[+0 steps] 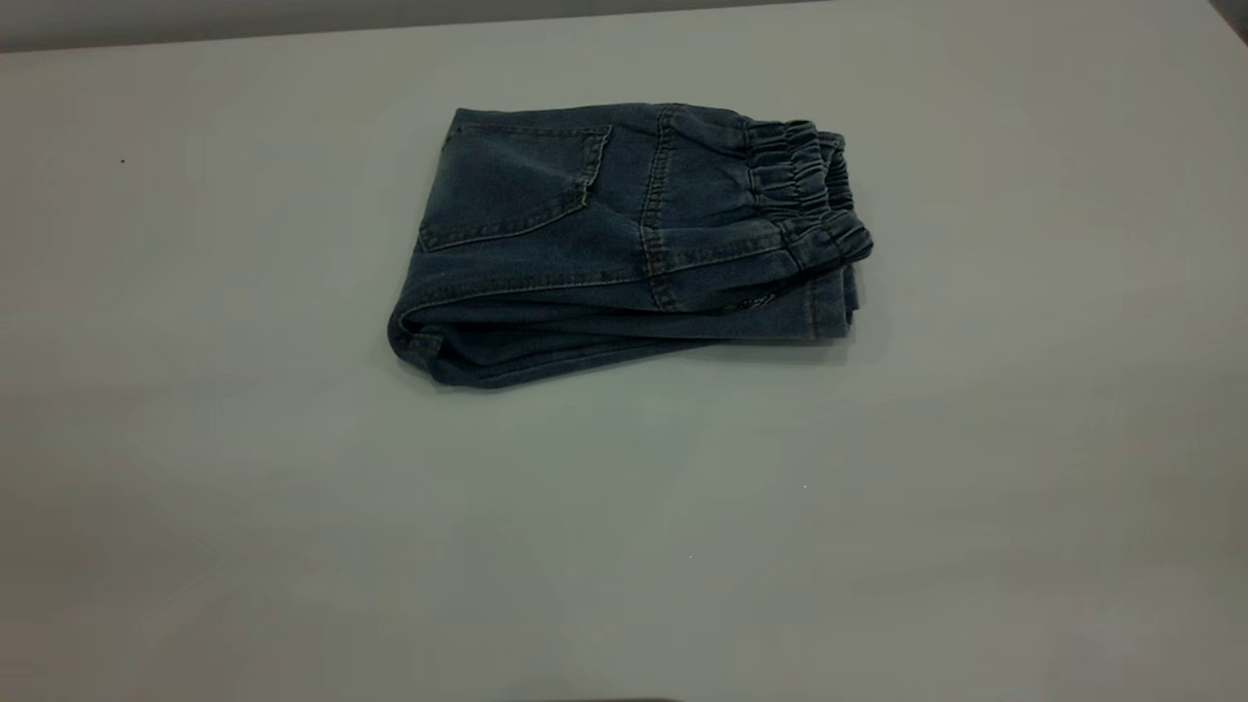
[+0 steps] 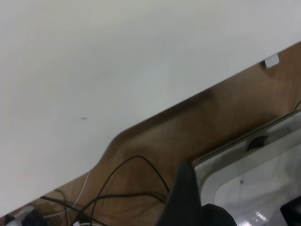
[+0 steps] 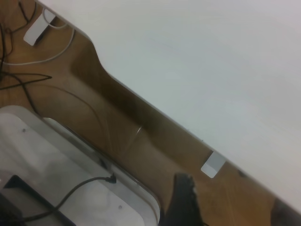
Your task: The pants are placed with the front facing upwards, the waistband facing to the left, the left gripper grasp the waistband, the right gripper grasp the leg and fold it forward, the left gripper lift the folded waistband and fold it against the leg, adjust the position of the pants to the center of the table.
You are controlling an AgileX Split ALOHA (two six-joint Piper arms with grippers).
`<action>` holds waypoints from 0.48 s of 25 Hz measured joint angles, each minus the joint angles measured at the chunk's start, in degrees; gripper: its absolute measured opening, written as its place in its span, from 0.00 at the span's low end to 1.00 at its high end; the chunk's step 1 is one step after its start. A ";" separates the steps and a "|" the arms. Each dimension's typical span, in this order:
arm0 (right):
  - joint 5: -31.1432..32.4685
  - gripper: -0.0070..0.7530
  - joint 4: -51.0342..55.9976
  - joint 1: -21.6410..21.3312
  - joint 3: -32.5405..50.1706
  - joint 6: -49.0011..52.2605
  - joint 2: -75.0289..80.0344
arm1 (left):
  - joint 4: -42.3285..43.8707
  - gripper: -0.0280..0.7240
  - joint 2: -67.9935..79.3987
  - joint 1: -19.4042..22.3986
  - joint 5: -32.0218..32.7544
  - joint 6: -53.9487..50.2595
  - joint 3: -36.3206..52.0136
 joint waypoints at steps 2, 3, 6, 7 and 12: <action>0.00 0.65 0.07 0.00 0.00 0.00 0.00 | 0.00 0.77 -0.62 0.00 0.00 -0.04 0.00; 0.00 0.65 0.09 0.00 0.00 0.00 0.00 | -0.06 0.77 -0.93 0.00 0.00 -0.04 0.00; 0.00 0.65 0.19 0.00 0.00 0.00 0.00 | -0.06 0.77 -1.38 0.00 0.00 -0.11 0.00; 0.00 0.65 0.19 0.00 0.00 0.00 0.00 | -0.06 0.77 -1.51 0.00 0.00 -0.16 0.00; 0.04 0.65 0.24 0.00 0.00 0.00 0.00 | -0.12 0.77 -1.86 0.00 0.00 -0.16 0.00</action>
